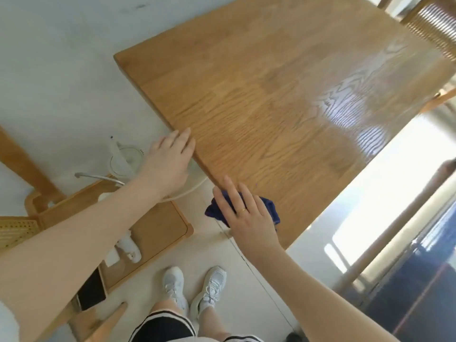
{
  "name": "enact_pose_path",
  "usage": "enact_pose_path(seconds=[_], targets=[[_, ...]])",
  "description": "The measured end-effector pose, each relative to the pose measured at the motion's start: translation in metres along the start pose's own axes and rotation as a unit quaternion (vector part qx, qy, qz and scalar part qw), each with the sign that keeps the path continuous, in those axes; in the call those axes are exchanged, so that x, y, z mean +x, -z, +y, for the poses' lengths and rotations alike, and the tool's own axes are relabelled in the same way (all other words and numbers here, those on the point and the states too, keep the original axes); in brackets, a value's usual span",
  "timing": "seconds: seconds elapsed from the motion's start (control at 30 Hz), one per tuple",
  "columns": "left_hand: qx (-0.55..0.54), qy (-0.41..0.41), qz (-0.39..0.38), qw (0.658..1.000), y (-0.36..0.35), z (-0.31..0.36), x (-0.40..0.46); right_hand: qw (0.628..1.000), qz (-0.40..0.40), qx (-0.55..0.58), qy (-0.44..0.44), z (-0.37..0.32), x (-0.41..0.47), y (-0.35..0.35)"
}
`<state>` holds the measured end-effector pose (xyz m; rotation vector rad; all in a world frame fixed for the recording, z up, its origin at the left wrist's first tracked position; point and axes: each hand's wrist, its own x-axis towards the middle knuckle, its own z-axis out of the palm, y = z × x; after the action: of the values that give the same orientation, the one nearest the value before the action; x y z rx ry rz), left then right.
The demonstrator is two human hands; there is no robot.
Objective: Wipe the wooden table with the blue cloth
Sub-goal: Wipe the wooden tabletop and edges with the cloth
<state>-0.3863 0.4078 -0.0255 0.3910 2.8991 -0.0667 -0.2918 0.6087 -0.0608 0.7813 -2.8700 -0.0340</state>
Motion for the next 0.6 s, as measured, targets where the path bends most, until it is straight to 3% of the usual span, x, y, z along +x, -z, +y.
enact_pose_path(seconds=[0.17,0.3,0.33,0.43,0.47,0.53,0.6], targets=[[-0.013,-0.108,-0.053,0.993,0.006,0.025,-0.012,0.993,0.019,0.048,-0.102,0.014,-0.082,0.008],[-0.075,-0.186,-0.036,0.979,0.005,0.047,-0.024,0.982,-0.007,0.134,-0.136,0.016,-0.091,0.001],[-0.084,-0.201,-0.033,0.975,0.004,0.049,-0.026,0.974,0.018,0.138,-0.177,0.013,-0.089,0.003],[-0.081,-0.238,-0.008,0.968,0.001,0.049,-0.033,0.920,0.046,0.217,-0.324,-0.005,-0.087,0.012],[-0.082,-0.249,0.007,0.965,-0.001,0.049,-0.036,0.885,0.093,0.269,-0.369,-0.006,-0.088,0.013],[-0.077,-0.270,0.002,0.960,-0.002,0.050,-0.038,0.794,0.216,0.310,-0.476,0.002,-0.085,0.010],[-0.052,-0.294,0.005,0.954,-0.002,0.055,-0.033,0.689,0.248,0.340,-0.590,0.015,-0.074,0.009]])
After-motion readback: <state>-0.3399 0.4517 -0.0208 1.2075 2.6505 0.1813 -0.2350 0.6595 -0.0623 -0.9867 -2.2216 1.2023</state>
